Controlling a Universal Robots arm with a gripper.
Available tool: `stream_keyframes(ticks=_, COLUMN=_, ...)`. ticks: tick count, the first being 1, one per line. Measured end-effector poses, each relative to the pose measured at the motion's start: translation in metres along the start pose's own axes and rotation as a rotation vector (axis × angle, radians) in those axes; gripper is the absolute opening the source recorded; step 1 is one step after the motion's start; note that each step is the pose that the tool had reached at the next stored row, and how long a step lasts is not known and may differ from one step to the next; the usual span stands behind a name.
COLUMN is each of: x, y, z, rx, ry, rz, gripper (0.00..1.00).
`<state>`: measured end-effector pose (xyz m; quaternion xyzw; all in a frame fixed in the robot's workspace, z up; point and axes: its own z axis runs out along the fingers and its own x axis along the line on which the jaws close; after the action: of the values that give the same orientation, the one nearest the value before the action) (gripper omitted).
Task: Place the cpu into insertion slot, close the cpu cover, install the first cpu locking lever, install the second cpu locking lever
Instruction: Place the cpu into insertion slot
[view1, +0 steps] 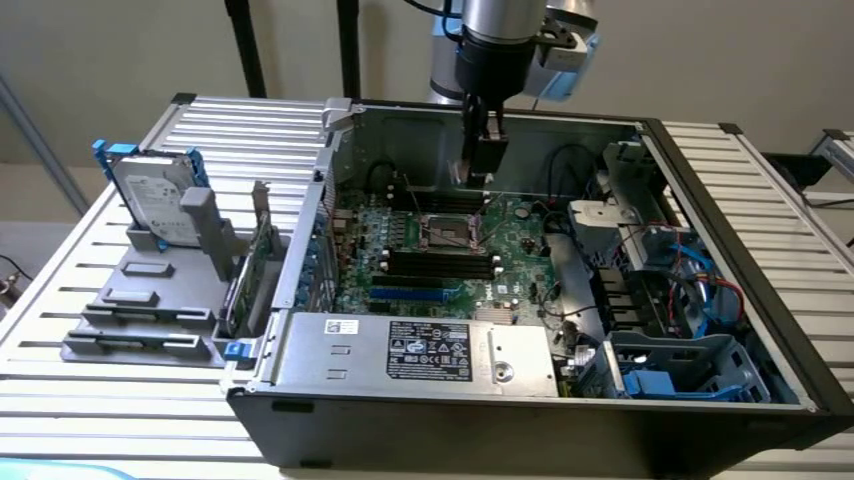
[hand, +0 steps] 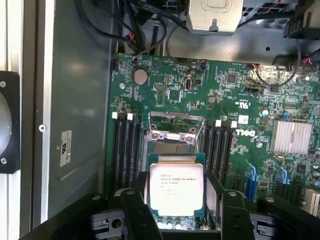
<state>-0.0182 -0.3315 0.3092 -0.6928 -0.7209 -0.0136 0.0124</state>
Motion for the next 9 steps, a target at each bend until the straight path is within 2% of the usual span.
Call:
stream_keyframes(ticks=4, x=0.0, y=-0.0016, z=0.0052, rx=-0.0013, ry=-0.0015, rz=0.038, gripper=0.55)
stream_keyframes(ticks=9, x=0.0, y=-0.0133, z=0.0142, rx=-0.0016, ry=-0.0041, rz=0.044, gripper=0.55)
